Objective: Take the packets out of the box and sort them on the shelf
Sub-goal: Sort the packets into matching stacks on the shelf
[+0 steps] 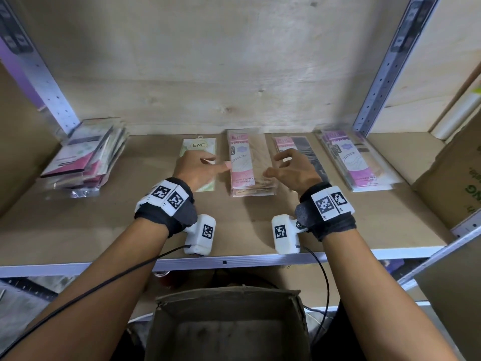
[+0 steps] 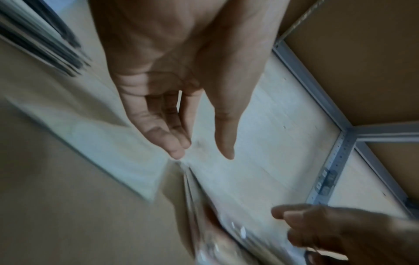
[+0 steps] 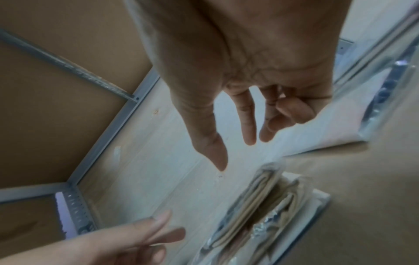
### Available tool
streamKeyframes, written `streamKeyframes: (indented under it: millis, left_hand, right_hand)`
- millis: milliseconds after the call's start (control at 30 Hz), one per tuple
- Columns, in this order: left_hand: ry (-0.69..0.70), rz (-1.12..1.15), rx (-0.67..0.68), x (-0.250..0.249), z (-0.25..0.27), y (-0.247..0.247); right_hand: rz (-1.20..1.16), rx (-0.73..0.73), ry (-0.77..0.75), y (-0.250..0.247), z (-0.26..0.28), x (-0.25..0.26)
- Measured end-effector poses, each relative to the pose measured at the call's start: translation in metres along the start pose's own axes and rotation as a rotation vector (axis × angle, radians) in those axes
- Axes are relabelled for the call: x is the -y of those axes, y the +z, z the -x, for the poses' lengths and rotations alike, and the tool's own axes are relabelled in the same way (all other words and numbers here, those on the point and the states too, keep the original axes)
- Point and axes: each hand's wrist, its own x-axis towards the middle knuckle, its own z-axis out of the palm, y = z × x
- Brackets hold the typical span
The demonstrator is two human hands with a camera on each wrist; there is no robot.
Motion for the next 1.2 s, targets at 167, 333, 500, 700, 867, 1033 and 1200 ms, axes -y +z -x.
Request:
streamKeyframes:
  millis: [167, 333, 500, 700, 867, 1033, 1200]
  left_hand:
    - [0.002, 0.039, -0.157, 0.012, 0.004, -0.072]
    - [-0.047, 0.005, -0.422, 0.041, 0.005, -0.150]
    - [-0.105, 0.010, -0.580, 0.071, -0.002, -0.212]
    - [-0.160, -0.070, -0.505, 0.094, -0.002, -0.245]
    - [-0.166, -0.108, -0.380, 0.099, -0.001, -0.248]
    - [-0.159, -0.153, -0.361, 0.102, 0.004, -0.253]
    - [-0.191, -0.182, -0.280, 0.105, 0.011, -0.253]
  right_hand:
    - [-0.026, -0.053, -0.168, 0.016, 0.019, 0.029]
    - [-0.108, 0.141, -0.280, 0.064, 0.026, 0.077]
    - [-0.059, 0.313, -0.275, 0.131, 0.018, 0.122]
    - [-0.165, 0.443, -0.183, 0.207, 0.019, 0.168]
    - [-0.280, 0.516, -0.147, 0.252, 0.029, 0.194]
    - [-0.290, 0.525, -0.126, 0.275, 0.035, 0.201]
    - [-0.260, 0.511, -0.138, 0.278, 0.039, 0.198]
